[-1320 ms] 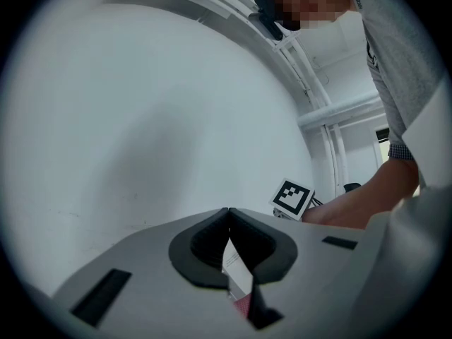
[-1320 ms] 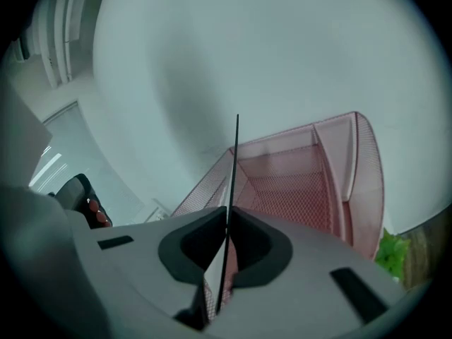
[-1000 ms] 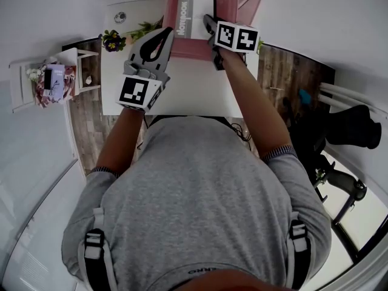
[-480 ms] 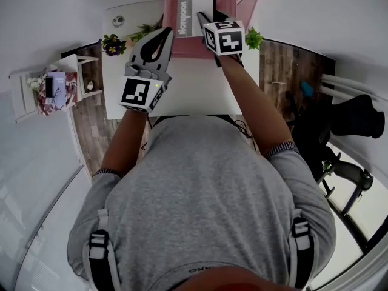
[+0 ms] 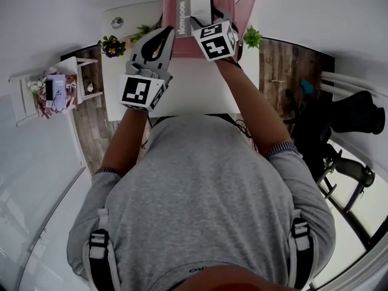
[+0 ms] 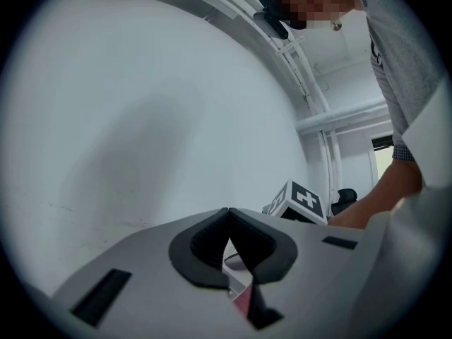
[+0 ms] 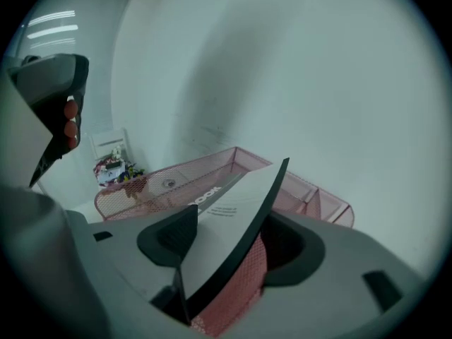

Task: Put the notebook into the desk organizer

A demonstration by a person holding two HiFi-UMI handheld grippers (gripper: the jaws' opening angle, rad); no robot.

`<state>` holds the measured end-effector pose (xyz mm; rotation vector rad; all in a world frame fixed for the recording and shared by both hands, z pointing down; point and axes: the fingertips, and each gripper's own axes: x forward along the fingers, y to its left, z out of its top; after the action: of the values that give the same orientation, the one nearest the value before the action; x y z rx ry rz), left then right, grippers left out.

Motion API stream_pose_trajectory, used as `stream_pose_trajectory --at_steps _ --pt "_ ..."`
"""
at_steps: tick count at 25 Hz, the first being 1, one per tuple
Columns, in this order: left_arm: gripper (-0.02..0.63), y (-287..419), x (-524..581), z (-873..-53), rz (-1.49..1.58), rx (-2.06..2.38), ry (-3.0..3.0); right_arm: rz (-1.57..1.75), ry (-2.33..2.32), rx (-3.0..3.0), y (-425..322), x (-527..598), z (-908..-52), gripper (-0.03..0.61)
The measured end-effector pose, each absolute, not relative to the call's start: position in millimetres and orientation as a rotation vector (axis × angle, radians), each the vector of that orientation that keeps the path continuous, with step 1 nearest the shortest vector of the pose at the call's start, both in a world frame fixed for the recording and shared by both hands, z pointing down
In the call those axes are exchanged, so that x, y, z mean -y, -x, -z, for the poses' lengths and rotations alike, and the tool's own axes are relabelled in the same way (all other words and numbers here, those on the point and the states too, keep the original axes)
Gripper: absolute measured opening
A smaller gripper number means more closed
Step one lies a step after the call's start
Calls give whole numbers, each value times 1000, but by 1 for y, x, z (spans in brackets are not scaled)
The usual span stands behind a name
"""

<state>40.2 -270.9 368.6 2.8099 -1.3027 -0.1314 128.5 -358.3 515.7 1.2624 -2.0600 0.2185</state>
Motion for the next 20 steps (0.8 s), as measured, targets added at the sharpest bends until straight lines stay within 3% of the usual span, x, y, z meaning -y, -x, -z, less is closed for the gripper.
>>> stream_pose_trajectory --at_steps 5,13,20 --pt "20 -41 270 -367 137 1300 -2813 -175 -1233 2022 -131 357 -518 299" --pt "20 -40 266 -366 139 1302 -2809 -111 -1253 1976 -141 355 -516 408" --pt "20 -42 265 -369 124 1310 -2805 -207 -1307 2100 -148 343 -498 394"
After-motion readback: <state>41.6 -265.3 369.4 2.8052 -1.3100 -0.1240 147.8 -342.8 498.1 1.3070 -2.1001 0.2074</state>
